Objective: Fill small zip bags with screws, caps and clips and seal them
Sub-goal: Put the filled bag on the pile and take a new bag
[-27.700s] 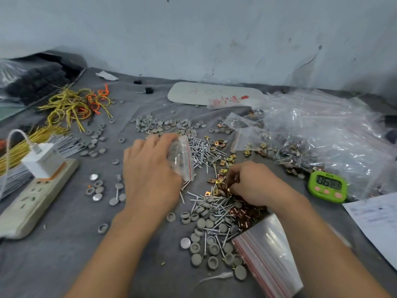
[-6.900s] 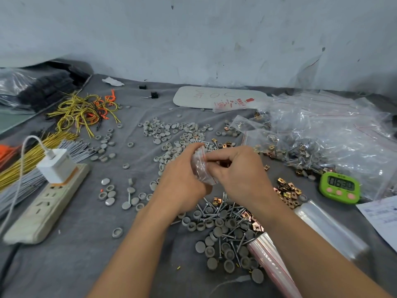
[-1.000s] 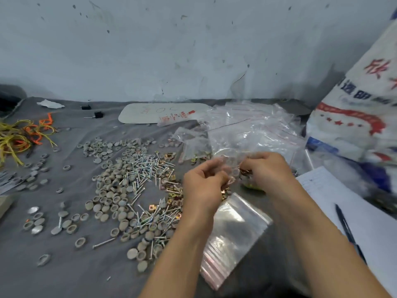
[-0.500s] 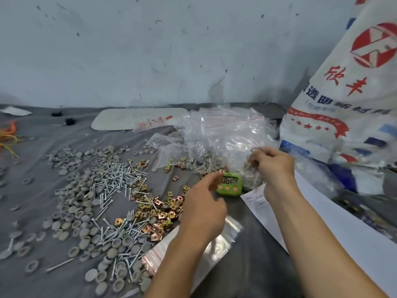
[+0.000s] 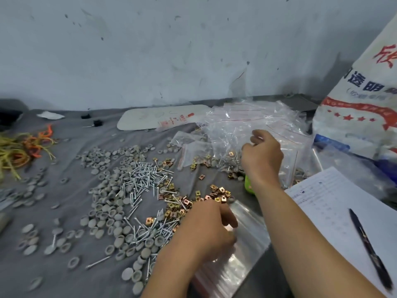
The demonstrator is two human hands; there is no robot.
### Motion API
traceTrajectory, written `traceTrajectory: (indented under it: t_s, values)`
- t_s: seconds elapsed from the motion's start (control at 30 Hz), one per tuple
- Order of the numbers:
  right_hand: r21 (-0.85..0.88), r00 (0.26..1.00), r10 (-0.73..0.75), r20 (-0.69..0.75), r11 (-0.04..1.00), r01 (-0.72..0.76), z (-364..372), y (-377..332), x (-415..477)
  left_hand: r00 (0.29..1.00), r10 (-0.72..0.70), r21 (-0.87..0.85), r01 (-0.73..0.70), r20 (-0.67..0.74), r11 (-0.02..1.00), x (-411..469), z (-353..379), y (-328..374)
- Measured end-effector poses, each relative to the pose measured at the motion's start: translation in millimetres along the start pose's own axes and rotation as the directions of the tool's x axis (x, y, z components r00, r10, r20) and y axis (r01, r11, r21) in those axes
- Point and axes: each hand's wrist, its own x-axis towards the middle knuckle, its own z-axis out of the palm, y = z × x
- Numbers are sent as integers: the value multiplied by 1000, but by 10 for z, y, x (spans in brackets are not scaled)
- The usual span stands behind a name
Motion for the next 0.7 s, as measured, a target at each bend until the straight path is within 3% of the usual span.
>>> traceTrajectory:
  t_s: [0.13, 0.23, 0.3, 0.4, 0.57, 0.7]
  values:
    - [-90, 951, -104, 291, 987, 136, 129, -32, -229, 979, 41, 185, -79, 200, 979, -75, -25, 53]
    - [-236, 812, -50, 582, 945, 227, 197, 1, -360, 957, 75, 286, -159, 282, 945, -121, -14, 63]
    - [-338, 724, 6, 690, 887, 316, 222, 46, -414, 959, 82, 308, -167, 271, 937, -134, 24, 42]
    - [-400, 684, 48, 728, 840, 367, 226, 108, -475, 972, 62, 229, -115, 226, 967, -142, 51, -4]
    - [-372, 702, 26, 712, 862, 346, 131, 101, -534, 982, 99, 140, -122, 162, 983, -161, 55, -56]
    - [-397, 694, 43, 718, 845, 358, -15, 82, -615, 962, 127, 169, -170, 243, 971, -210, -12, -147]
